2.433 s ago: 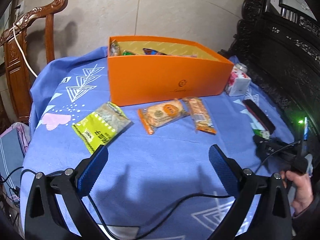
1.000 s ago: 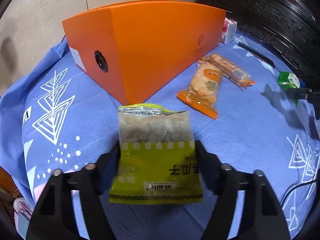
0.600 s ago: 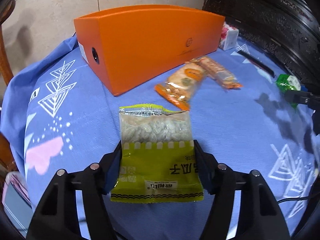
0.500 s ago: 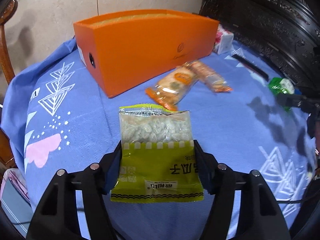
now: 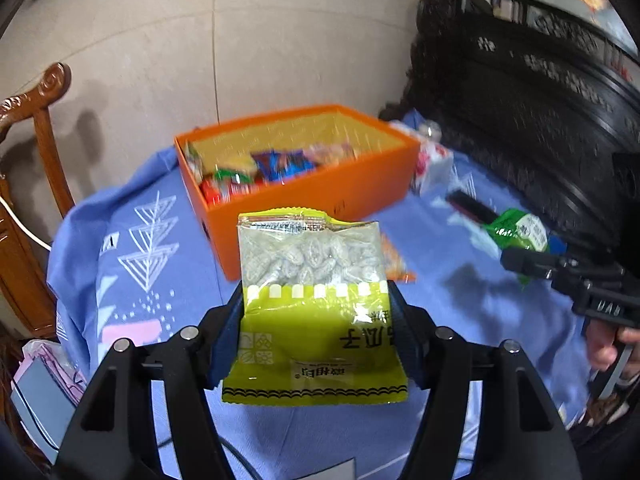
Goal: Organize snacks
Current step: 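Lift both packs over the orange box and release them inside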
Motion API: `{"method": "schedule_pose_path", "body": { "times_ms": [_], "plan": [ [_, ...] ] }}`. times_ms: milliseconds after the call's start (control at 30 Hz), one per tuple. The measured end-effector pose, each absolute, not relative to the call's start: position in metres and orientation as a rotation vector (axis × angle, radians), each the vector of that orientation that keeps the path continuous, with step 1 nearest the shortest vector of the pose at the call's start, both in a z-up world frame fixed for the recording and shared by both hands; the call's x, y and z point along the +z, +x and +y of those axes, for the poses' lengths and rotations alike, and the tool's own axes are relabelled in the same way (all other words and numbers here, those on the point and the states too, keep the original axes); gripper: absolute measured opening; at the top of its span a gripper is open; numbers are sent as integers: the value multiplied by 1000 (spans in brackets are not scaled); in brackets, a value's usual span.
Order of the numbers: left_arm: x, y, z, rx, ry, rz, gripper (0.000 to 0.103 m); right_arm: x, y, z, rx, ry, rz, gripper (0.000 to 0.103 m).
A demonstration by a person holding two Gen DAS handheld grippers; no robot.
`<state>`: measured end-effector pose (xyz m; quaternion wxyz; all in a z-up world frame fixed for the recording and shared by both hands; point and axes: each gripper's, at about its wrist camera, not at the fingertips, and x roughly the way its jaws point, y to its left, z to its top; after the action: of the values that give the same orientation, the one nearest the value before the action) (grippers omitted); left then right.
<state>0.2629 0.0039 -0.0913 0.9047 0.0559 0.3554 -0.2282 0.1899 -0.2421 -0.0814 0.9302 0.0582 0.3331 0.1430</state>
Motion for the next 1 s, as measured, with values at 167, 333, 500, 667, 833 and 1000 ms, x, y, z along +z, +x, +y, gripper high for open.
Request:
{"method": "schedule_pose_path", "body": {
  "times_ms": [167,333,500,667,833,1000],
  "plan": [
    [-51,287,-8,-433,87,667,64,-47,222,-243,310,123,613,42],
    [-20,333,-21,-398,44,642,64,-12,277,-243,305,102,548,42],
    [-5,388,-31,-341,45,632,64,5,334,-243,301,125,540,42],
    [-5,440,-34,-278,40,649,64,3,386,-237,279,98,555,42],
    [-17,473,-35,-187,47,660,80,-16,421,-229,265,87,594,48],
    [-17,474,-33,-76,84,635,99,-23,424,-231,222,109,581,99]
  ]
}}
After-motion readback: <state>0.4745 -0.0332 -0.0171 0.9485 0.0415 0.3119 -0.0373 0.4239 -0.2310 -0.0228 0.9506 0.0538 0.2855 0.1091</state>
